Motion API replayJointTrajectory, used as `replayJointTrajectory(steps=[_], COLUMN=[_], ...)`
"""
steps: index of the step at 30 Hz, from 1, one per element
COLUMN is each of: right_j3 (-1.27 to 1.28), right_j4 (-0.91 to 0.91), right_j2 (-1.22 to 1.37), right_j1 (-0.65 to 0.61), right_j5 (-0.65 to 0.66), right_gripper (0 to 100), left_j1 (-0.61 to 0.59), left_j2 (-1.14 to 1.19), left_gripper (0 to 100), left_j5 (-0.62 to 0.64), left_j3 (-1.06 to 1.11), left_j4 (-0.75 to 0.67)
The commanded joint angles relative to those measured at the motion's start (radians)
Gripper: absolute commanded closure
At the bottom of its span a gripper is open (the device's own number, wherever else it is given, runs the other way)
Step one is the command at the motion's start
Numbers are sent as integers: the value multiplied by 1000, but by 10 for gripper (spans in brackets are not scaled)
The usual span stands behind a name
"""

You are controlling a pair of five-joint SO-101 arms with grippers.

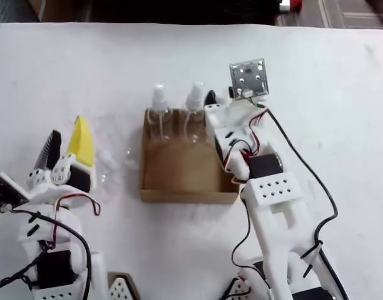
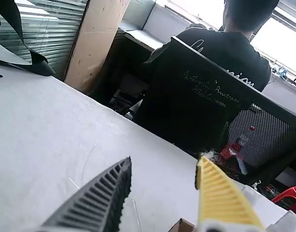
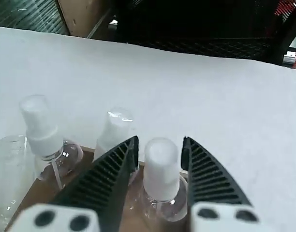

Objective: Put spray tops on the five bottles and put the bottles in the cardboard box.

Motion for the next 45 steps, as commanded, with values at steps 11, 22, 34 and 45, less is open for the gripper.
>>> replayJointTrajectory(steps=[11,22,34,45], right_j3=[-32,28,-23,-71], right_j4=[-22,28,-41,-4], right_j2=[-24,-306,-107,-22], right_j1=[21,21,77,73], right_j5=[2,2,3,2], right_gripper=[875,875,981,982], left_j1=[-7,-5,-5,22], left_j2=[-10,-10,-10,-10], left_gripper=[793,793,793,793], left_j5=[15,15,15,-25], left_j3=[-18,-18,-18,-18], left_j4=[-2,-3,-2,-2])
